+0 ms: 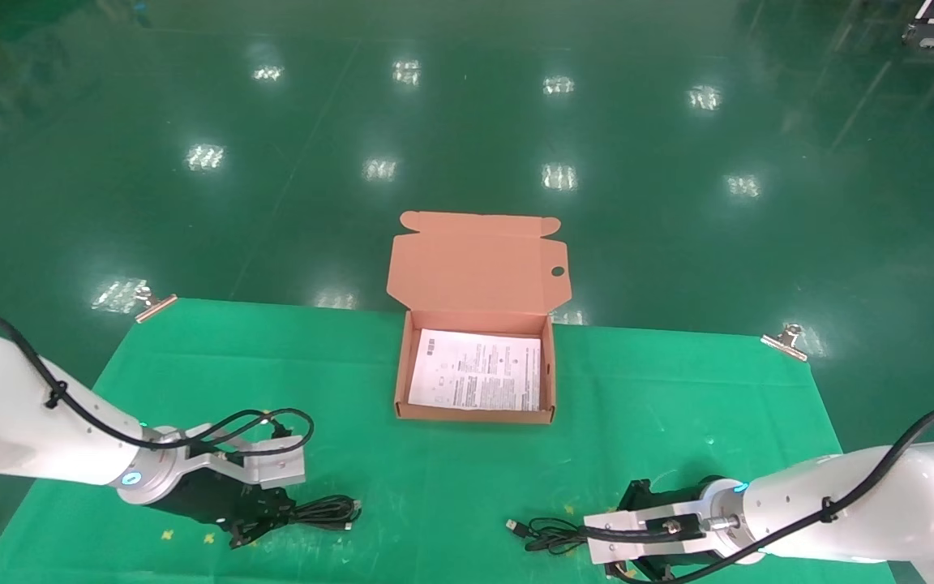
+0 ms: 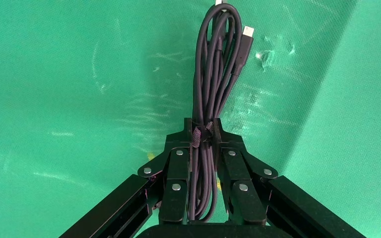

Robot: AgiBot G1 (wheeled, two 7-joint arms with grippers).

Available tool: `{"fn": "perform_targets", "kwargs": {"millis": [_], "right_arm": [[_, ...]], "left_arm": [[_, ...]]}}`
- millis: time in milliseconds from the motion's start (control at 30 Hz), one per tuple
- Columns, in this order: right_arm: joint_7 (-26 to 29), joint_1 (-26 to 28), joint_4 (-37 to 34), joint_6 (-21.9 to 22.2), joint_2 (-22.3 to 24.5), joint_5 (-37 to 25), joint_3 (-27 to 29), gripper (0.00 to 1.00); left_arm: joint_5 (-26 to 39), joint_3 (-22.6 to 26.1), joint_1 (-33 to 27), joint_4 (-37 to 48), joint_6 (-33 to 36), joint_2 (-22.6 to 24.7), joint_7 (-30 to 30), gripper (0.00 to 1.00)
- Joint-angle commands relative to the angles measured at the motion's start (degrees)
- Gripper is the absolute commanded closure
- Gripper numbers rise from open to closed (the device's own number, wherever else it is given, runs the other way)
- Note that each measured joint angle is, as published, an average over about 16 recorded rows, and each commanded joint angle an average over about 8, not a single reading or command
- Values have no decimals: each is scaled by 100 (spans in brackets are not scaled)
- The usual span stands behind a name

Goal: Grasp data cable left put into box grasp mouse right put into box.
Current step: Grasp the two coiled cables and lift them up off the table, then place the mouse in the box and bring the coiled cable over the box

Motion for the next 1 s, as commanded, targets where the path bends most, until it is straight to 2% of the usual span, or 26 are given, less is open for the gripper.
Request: {"fn": "perform_targets", "kwargs": {"millis": [33, 300, 667, 833, 1000], "right_arm": [[3, -1, -18, -3, -12, -6, -7, 100], [230, 189, 380, -38, 351, 238, 284, 100], [846, 938, 767, 187, 824, 429, 908, 100], [855, 1402, 814, 274, 796, 592, 1113, 100], [764, 1904, 678, 444, 486, 749, 1241, 100]], "left_arm": [[10, 5, 1, 8, -10, 9, 2, 100], [-134, -120, -159, -488, 147, -307, 2, 100], [52, -280, -650, -2144, 135, -888, -512, 100], [343, -292, -813, -2700, -86, -930, -756, 100], [630, -298, -1005, -2923, -404, -803, -836, 100]]}}
